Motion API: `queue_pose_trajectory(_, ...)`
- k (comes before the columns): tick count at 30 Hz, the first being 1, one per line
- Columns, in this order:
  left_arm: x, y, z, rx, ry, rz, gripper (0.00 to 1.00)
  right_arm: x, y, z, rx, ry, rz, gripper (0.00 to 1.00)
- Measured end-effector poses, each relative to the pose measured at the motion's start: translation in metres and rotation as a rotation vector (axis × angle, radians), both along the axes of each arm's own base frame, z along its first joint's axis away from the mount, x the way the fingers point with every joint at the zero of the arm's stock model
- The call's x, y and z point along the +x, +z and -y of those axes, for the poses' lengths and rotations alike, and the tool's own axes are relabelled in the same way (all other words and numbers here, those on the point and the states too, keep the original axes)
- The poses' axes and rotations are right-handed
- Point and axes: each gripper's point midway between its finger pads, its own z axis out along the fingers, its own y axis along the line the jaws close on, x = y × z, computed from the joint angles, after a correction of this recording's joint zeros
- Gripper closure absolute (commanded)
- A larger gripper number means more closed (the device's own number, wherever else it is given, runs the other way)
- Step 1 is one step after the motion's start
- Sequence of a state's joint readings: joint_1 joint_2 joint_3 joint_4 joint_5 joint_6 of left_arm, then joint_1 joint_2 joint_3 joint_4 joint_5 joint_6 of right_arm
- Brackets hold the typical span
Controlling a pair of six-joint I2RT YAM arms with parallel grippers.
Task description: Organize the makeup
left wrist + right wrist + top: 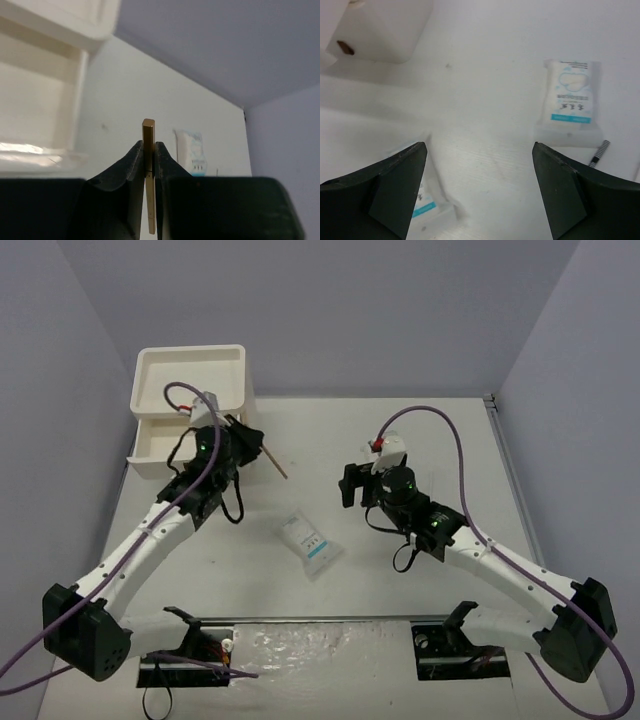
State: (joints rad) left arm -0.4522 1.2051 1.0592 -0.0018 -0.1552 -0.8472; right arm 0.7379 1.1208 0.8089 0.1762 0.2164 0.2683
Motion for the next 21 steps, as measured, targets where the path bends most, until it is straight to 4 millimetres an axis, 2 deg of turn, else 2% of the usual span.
queue_pose_trajectory(4, 0.017, 0.027, -0.083, -0.062, 0.227, 0.066, 1.0, 0.014, -0.007, 0.049, -0.003, -0.156, -0.016, 0.16)
queue_pose_trajectory(6, 0.021, 0.039, -0.116, -0.103, 0.315, 0.103, 1.0, 0.014, -0.016, 0.059, -0.016, -0.182, -0.035, 0.16)
queue_pose_trajectory(8, 0.026, 0.047, -0.139, -0.146, 0.371, 0.13, 1.0, 0.013, -0.027, 0.065, -0.033, -0.197, -0.062, 0.16)
queue_pose_trajectory(10, 0.033, 0.046, -0.156, -0.175, 0.414, 0.136, 0.93, 0.012, -0.038, 0.07, -0.05, -0.211, -0.09, 0.16)
queue_pose_trajectory(11, 0.037, 0.043, -0.164, -0.186, 0.431, 0.132, 0.88, 0.012, -0.042, 0.073, -0.057, -0.218, -0.102, 0.16)
queue_pose_trajectory(14, 0.048, 0.026, -0.18, -0.202, 0.465, 0.095, 0.5, 0.015, -0.05, 0.081, -0.066, -0.249, -0.127, 0.16)
queue_pose_trajectory(16, 0.054, 0.014, -0.186, -0.209, 0.475, 0.065, 0.32, 0.017, -0.056, 0.088, -0.07, -0.272, -0.143, 0.16)
queue_pose_trajectory(19, 0.056, 0.002, -0.19, -0.2, 0.481, 0.029, 0.18, 0.019, -0.066, 0.097, -0.074, -0.302, -0.172, 0.16)
queue_pose_trajectory(21, 0.055, -0.002, -0.193, -0.192, 0.484, 0.014, 0.14, 0.021, -0.076, 0.103, -0.08, -0.323, -0.2, 0.16)
